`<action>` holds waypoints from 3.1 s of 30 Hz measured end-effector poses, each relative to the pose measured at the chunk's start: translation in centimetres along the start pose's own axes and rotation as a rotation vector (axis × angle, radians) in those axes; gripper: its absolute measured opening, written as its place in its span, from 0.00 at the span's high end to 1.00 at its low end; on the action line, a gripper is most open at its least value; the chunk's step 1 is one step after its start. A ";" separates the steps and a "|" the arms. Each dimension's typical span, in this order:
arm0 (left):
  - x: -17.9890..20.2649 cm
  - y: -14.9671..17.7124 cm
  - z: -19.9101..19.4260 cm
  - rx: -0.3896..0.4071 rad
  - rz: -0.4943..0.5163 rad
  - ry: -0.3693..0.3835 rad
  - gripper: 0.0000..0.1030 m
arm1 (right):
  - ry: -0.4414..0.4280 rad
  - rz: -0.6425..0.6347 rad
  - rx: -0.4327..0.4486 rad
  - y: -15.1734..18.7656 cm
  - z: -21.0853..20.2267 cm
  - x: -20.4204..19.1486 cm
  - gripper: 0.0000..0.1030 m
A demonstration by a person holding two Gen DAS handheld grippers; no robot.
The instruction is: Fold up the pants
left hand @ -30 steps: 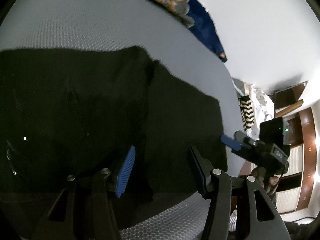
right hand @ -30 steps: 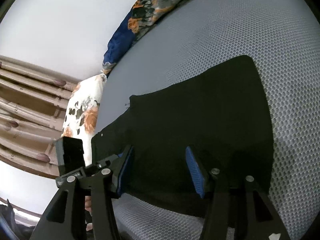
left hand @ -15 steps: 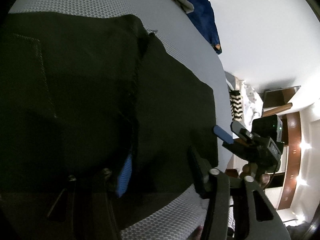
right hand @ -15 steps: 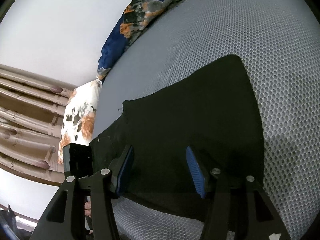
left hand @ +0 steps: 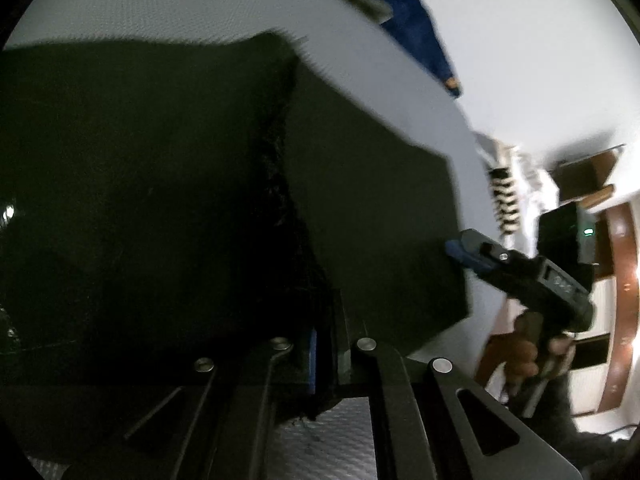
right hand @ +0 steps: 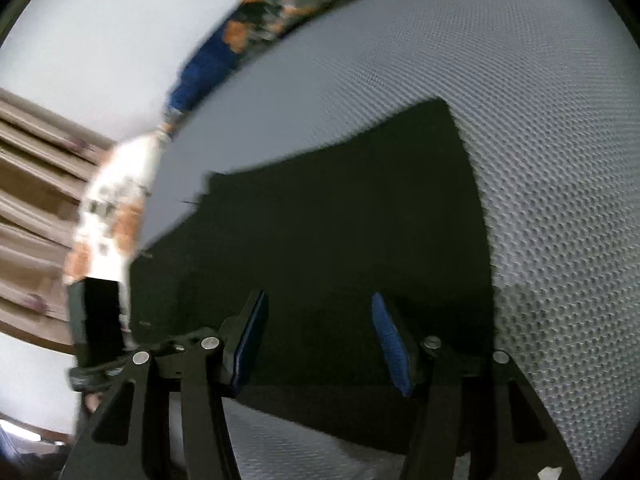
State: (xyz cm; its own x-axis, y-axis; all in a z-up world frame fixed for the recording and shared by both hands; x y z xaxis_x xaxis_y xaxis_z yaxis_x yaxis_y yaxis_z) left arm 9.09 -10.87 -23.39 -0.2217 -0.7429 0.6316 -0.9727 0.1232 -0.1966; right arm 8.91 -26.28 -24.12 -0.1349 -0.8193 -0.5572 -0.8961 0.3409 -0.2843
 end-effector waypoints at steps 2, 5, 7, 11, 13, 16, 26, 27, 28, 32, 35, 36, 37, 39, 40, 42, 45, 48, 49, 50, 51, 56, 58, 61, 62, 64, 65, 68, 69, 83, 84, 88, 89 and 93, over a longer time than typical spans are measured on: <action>-0.1 -0.1 0.1 0.008 0.002 0.010 0.95 | 0.032 -0.029 0.009 0.1 0.3 0.1 0.53; -0.1 -0.4 -0.4 0.020 0.049 -0.053 0.92 | 0.054 -0.051 0.006 -0.2 0.1 -0.1 0.52; -0.1 -1.0 -1.2 0.051 0.114 -0.137 0.82 | 0.082 -0.075 0.039 -1.3 -0.4 -0.5 0.52; 0.2 -3.4 -3.4 0.151 0.191 -0.211 0.81 | 0.199 -0.147 0.121 -4.5 -1.4 0.0 0.51; 1.1 -5.2 -3.9 0.196 0.220 -0.209 0.81 | 0.238 -0.164 0.143 -6.0 -1.4 0.4 0.52; 2.0 -7.4 -3.5 0.225 0.258 -0.216 0.81 | 0.314 -0.189 0.154 -7.7 -0.8 1.3 0.53; 0.0 -11.0 1.6 0.155 0.247 -0.263 0.81 | 0.367 -0.187 0.145 -9.0 1.0 3.0 0.57; 0.0 -11.2 1.6 0.150 0.237 -0.259 0.81 | 0.362 -0.185 0.147 -8.9 0.9 3.1 0.57; 0.0 -11.1 1.6 0.146 0.234 -0.257 0.81 | 0.359 -0.183 0.148 -8.8 0.9 3.1 0.57; 0.0 -10.7 1.4 0.151 0.258 -0.269 0.81 | 0.364 -0.185 0.147 -8.8 0.9 2.9 0.56; -0.2 -9.8 0.8 0.152 0.262 -0.278 0.81 | 0.363 -0.178 0.148 -8.7 0.7 2.8 0.56; -0.2 -9.3 0.7 0.148 0.261 -0.277 0.79 | 0.362 -0.176 0.149 -8.6 0.7 2.7 0.56; -0.3 -9.0 0.7 0.143 0.259 -0.276 0.76 | 0.359 -0.175 0.150 -8.5 0.5 2.6 0.56; -0.6 -8.1 0.3 0.139 0.252 -0.276 0.74 | 0.345 -0.165 0.155 -8.2 0.3 2.2 0.55; -0.8 -7.6 0.1 0.142 0.254 -0.290 0.69 | 0.336 -0.162 0.156 -8.0 0.1 2.0 0.55; -1.3 -6.6 -0.3 0.143 0.252 -0.299 0.66 | 0.324 -0.159 0.156 -7.3 0.0 1.4 0.55; -1.8 -5.0 -1.0 0.155 0.248 -0.289 0.66 | 0.320 -0.167 0.151 -6.5 0.1 0.8 0.55; -2.2 -3.9 -1.7 0.151 0.233 -0.288 0.65 | 0.320 -0.174 0.139 -5.4 0.5 0.1 0.55; -2.3 -3.7 -2.0 0.150 0.230 -0.286 0.65 | 0.319 -0.177 0.137 -5.1 0.7 -0.2 0.55; -2.4 -3.5 -2.5 0.152 0.227 -0.285 0.65 | 0.318 -0.183 0.133 -4.8 0.8 -0.5 0.55; -2.5 -3.2 -3.1 0.160 0.224 -0.289 0.65 | 0.316 -0.190 0.128 -4.3 1.0 -1.0 0.55; -3.4 -2.6 -7.0 0.221 0.223 -0.312 0.60 | 0.292 -0.215 0.079 -1.8 2.3 -2.9 0.55; -4.2 -2.5 -9.2 0.256 0.211 -0.321 0.58 | 0.279 -0.222 0.060 -0.8 2.9 -3.6 0.55; -5.5 -2.4 -11.9 0.297 0.182 -0.329 0.57 | 0.273 -0.240 0.052 0.6 3.6 -4.8 0.54; -6.1 -2.4 -12.9 0.312 0.172 -0.334 0.57 | 0.264 -0.246 0.044 1.0 3.8 -5.3 0.54; -7.4 -2.4 -15.0 0.345 0.147 -0.345 0.55 | 0.234 -0.240 0.026 1.7 4.3 -6.1 0.54; -8.0 -2.4 -15.8 0.356 0.136 -0.351 0.54 | 0.221 -0.238 0.016 2.2 4.5 -6.7 0.54; -9.9 -2.3 -17.9 0.386 0.105 -0.372 0.53 | 0.199 -0.259 -0.008 3.0 5.3 -8.3 0.54; -10.8 -2.3 -18.7 0.395 0.090 -0.381 0.52 | 0.185 -0.263 -0.021 3.4 5.7 -8.9 0.54; -20.0 -1.4 -22.2 0.372 -0.082 -0.341 0.52 | 0.075 -0.313 -0.120 5.1 9.7 -15.9 0.49; -20.4 -1.4 -21.9 0.359 -0.090 -0.328 0.52 | 0.063 -0.310 -0.125 5.1 9.8 -16.3 0.48; -21.6 -1.5 -20.9 0.303 -0.117 -0.244 0.51 | 0.031 -0.289 -0.122 4.5 9.7 -17.5 0.48; -22.0 -1.6 -20.7 0.293 -0.130 -0.224 0.51 | 0.024 -0.286 -0.115 4.2 9.3 -17.7 0.48; -23.7 -1.9 -20.0 0.238 -0.183 -0.098 0.51 | 0.022 -0.281 -0.084 2.8 8.2 -18.5 0.48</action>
State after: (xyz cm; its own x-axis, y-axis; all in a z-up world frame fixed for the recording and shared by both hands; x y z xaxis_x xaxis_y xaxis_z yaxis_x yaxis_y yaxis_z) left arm 14.82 19.60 -23.00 -0.0257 -0.7997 0.5998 -0.9501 -0.1671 -0.2635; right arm 12.32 -6.41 -21.05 0.1153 -0.8864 -0.4483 -0.9313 0.0605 -0.3591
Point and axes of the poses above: each gripper's, at about its wrist camera, not at the fingertips, and z roughly the way its jaws point, x to its right, y to its underside, the point moved 10 cm from there along z, roughly the way its jaws point, and after that the axes turned 1 degree about -x, right-handed, at the moved point
